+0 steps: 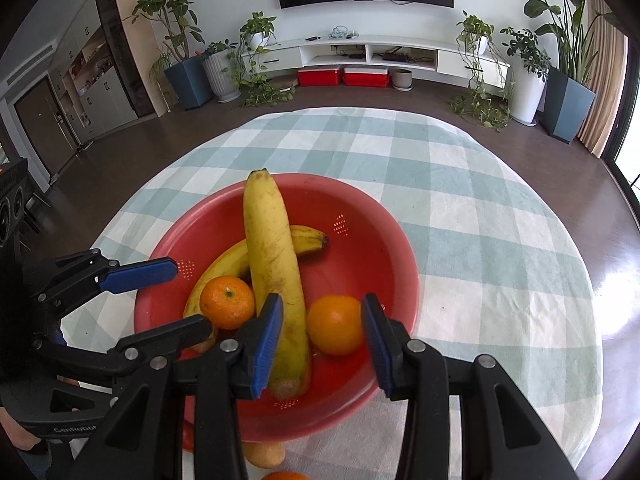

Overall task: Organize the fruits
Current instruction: 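Open both tools to release the oranges into the colander, then withdraw both tools from the colander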

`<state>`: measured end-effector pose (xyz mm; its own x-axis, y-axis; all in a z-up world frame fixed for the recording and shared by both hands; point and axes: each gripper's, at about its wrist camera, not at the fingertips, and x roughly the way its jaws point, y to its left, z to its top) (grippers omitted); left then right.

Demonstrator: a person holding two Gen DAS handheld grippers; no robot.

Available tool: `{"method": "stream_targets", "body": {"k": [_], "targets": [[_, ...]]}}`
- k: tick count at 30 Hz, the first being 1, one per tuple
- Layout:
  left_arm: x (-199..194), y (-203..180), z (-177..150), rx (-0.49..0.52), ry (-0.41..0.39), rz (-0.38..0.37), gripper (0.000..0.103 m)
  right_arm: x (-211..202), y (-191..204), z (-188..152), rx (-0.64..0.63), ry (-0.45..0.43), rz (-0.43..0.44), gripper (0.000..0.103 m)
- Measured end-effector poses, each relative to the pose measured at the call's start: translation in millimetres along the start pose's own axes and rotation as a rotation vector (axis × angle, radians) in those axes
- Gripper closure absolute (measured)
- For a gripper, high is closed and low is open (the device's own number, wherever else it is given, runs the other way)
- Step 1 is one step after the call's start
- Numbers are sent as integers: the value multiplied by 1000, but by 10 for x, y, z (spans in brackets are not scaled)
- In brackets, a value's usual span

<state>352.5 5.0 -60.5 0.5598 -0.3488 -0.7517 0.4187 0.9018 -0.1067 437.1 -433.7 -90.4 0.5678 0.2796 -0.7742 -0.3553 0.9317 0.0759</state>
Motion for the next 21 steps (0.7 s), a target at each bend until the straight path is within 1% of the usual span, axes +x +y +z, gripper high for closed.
{"method": "stream_targets", "body": {"k": [1, 2, 3, 4, 5, 7, 9, 13, 17, 19, 21], "targets": [[-81, 22, -36, -11, -16, 2, 33, -82, 3, -20, 0, -20, -2, 47], [-175, 43, -82, -22, -32, 6, 26, -167, -1, -45, 5, -42, 1, 43], [-261, 70, -133, -35, -46, 9, 20, -256, -8, -75, 16, -65, 8, 36], [-336, 94, -190, -45, -56, 12, 18, -343, -18, -110, 29, -84, 19, 33], [-405, 113, -254, -52, -62, 15, 16, -422, -28, -151, 43, -96, 30, 31], [-532, 135, -402, -58, -66, 24, 14, -569, -38, -248, 74, -118, 52, 26], [-610, 146, -572, -67, -52, 27, 5, -696, -42, -369, 106, -135, 80, 21], [-667, 105, -915, -73, -11, 30, 3, -867, 0, -666, 153, -153, 133, 16], [-705, -59, -1200, -34, 15, 27, 1, -956, 69, -1034, 204, -154, 176, 10], [-722, -155, -1299, -9, 20, 22, 1, -961, 103, -1233, 228, -145, 185, 10], [-735, -249, -1367, 15, 26, 33, 0, -944, 136, -1409, 245, -125, 185, 10]]}}
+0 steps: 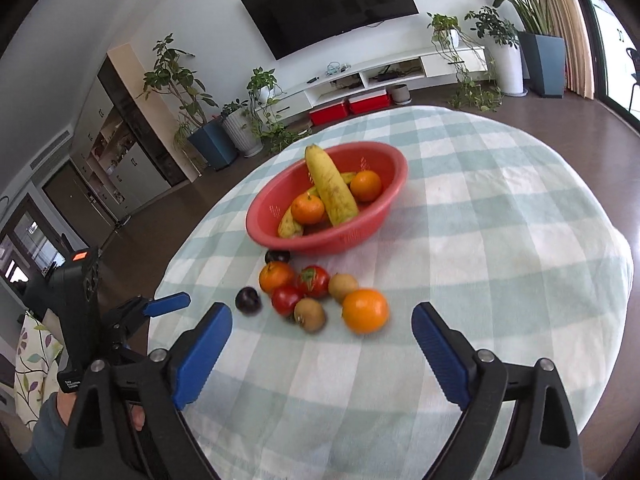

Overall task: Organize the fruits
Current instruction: 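Withdraw both tools from the colander, then grasp a dark plum with the left tool while the right tool grasps an orange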

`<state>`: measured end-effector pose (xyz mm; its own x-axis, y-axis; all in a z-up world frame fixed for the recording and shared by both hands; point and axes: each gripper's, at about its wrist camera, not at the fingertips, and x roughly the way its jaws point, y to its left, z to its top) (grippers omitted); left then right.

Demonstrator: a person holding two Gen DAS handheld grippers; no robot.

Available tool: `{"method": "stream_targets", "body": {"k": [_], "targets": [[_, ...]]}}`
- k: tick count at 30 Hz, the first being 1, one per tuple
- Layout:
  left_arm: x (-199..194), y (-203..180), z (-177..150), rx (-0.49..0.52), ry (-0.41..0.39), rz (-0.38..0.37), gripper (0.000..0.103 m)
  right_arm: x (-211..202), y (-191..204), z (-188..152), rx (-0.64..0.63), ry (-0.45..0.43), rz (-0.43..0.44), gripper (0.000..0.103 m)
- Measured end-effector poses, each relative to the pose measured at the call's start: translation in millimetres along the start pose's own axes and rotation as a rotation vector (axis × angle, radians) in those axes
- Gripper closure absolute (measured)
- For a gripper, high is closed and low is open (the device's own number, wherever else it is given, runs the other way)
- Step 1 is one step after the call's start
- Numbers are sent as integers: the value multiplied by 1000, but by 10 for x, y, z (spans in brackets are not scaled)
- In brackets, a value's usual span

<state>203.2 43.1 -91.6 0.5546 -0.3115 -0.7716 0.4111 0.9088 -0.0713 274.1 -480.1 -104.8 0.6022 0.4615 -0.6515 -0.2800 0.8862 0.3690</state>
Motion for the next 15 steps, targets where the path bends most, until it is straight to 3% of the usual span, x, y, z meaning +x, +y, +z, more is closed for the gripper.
{"method": "stream_targets", "body": {"k": [5, 15], "targets": [[-52, -137, -80, 17, -20, 37, 1, -5, 41, -288, -11, 50, -8, 10], [57, -70, 46, 65, -23, 94, 0, 1, 135, -437, -36, 78, 8, 9]]}}
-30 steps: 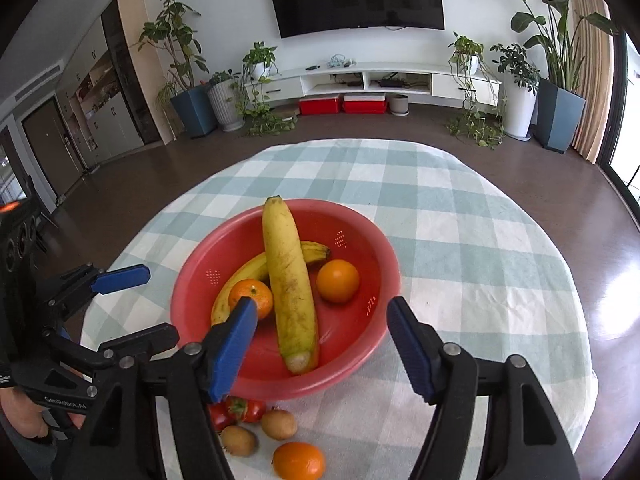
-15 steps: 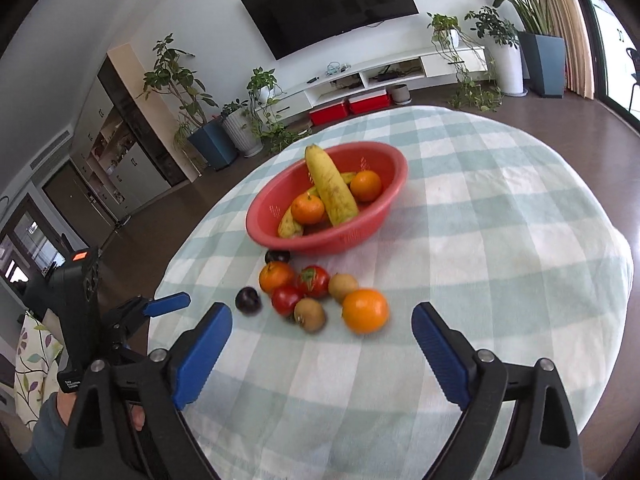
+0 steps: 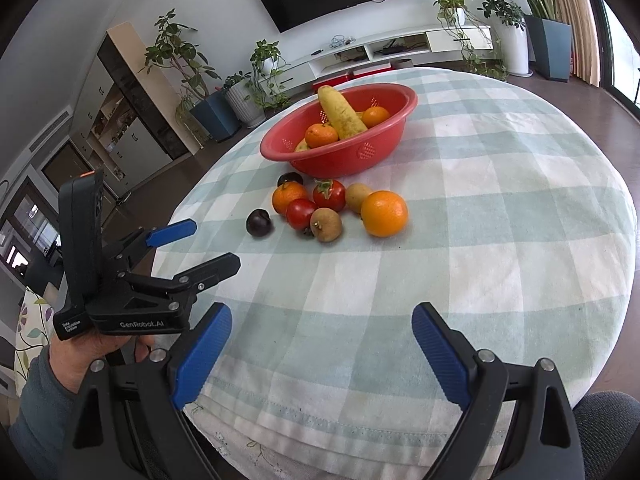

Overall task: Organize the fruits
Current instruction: 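Grasp a dark plum with the left tool while the right tool grasps an orange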

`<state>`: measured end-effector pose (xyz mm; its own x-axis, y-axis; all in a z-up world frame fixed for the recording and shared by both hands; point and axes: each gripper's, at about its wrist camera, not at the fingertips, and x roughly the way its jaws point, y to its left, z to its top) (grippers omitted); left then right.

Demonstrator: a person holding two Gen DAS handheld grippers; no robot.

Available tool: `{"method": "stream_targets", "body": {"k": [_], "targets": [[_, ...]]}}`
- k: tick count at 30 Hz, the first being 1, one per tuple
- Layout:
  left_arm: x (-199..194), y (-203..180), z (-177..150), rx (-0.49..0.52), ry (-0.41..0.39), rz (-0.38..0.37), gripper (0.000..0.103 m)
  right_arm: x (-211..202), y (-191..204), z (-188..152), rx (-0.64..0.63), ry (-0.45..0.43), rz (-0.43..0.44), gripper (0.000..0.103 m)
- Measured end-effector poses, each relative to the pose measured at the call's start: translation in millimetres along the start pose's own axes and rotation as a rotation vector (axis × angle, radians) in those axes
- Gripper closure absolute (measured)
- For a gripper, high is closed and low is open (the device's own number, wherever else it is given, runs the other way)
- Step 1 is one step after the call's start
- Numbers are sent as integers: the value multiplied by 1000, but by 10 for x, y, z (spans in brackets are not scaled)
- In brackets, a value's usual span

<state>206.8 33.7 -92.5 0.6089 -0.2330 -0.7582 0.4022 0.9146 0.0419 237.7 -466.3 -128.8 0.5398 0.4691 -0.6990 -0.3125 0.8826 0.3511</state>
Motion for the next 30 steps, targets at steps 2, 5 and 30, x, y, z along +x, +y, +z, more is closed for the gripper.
{"method": "stream_targets", "body": {"k": [2, 5, 30], "targets": [[52, 58, 70, 10, 18, -12, 0, -18, -9, 2, 2, -4, 1, 9], [198, 169, 180, 17, 83, -33, 1, -25, -34, 13, 6, -5, -1, 11], [719, 208, 368, 161, 199, -162, 68, 45, -115, 59, -6, 9, -20, 27]]}}
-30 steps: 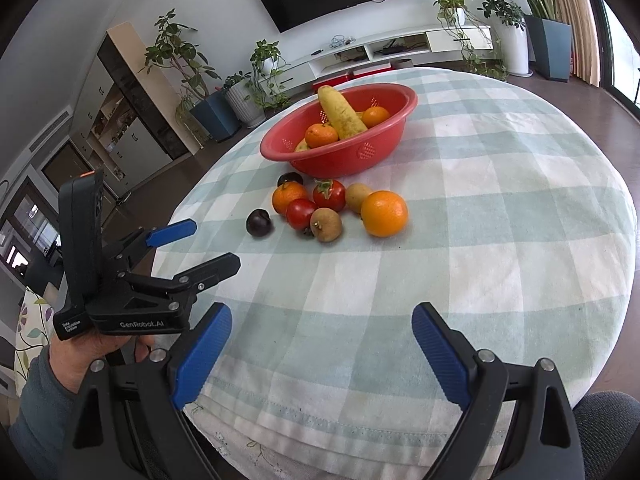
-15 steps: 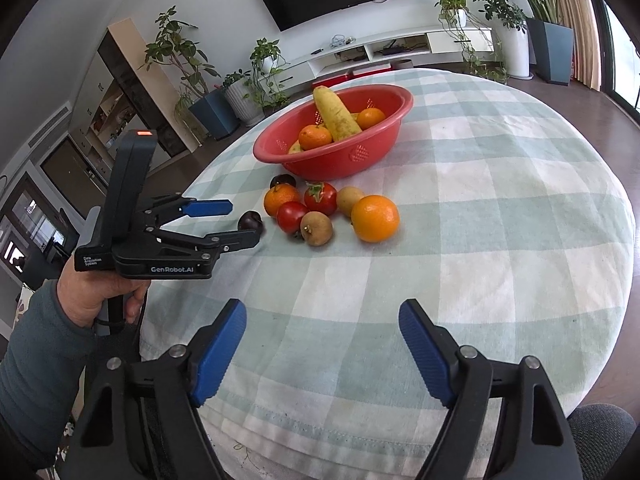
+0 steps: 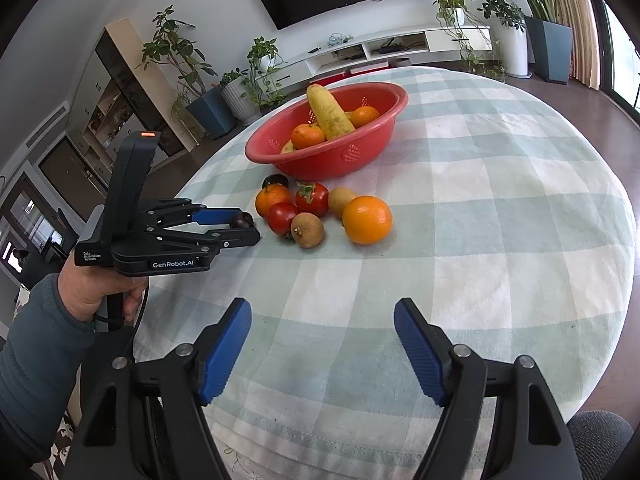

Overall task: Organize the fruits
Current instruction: 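Grasp a dark plum with the left tool while the right tool grasps an orange, then carry the plum and orange over the red colander with both tools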

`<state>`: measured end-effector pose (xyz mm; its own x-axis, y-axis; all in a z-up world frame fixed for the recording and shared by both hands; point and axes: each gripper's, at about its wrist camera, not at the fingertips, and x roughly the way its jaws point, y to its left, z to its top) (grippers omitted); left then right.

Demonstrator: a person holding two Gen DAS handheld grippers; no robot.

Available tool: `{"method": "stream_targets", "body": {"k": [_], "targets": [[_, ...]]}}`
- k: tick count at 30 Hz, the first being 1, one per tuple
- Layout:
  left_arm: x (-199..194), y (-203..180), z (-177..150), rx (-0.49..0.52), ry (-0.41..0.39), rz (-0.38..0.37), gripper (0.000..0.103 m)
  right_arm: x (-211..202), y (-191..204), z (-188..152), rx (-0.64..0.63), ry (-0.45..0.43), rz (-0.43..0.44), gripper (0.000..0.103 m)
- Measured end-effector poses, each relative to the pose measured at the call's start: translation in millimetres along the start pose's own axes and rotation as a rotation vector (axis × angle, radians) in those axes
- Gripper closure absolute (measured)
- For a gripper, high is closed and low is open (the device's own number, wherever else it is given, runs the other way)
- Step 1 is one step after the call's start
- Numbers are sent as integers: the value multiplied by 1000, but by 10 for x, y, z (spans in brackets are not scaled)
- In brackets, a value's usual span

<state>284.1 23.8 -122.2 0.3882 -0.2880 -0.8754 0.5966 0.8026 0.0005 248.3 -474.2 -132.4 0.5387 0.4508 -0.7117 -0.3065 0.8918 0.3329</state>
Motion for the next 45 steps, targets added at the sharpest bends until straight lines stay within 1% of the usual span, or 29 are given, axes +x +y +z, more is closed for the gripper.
{"method": "stream_targets", "body": {"k": [4, 7, 12, 17, 22, 27, 29, 33, 35, 37, 43, 45], "targets": [[-10, -29, -3, -3, 0, -7, 74, 6, -19, -1, 6, 0, -4, 28], [-29, -31, -32, -12, -2, -10, 74, -1, -15, 18, 4, -2, -10, 28], [-107, 6, -124, -70, -16, -25, 75, 24, -83, 146, -9, -12, -33, 28], [-227, -18, -283, -150, -52, -54, 75, 170, -111, 337, -60, 27, -68, 29], [-339, -104, -455, -228, -90, -71, 75, 390, -129, 503, -117, 56, -108, 36], [-379, -199, -584, -277, -114, -73, 75, 581, -130, 614, -153, 88, -136, 42], [-382, -226, -618, -291, -120, -74, 75, 638, -94, 625, -183, 98, -145, 45], [-385, -238, -649, -304, -127, -74, 75, 731, -64, 602, -218, 125, -154, 56], [-387, -237, -650, -308, -130, -73, 75, 752, -71, 573, -225, 136, -162, 59], [-377, -221, -648, -312, -131, -74, 75, 738, -81, 557, -226, 127, -162, 62], [-380, -219, -636, -319, -137, -69, 75, 673, -105, 542, -204, 113, -156, 63], [-391, -207, -626, -320, -140, -69, 75, 596, -103, 541, -189, 94, -139, 63]]}}
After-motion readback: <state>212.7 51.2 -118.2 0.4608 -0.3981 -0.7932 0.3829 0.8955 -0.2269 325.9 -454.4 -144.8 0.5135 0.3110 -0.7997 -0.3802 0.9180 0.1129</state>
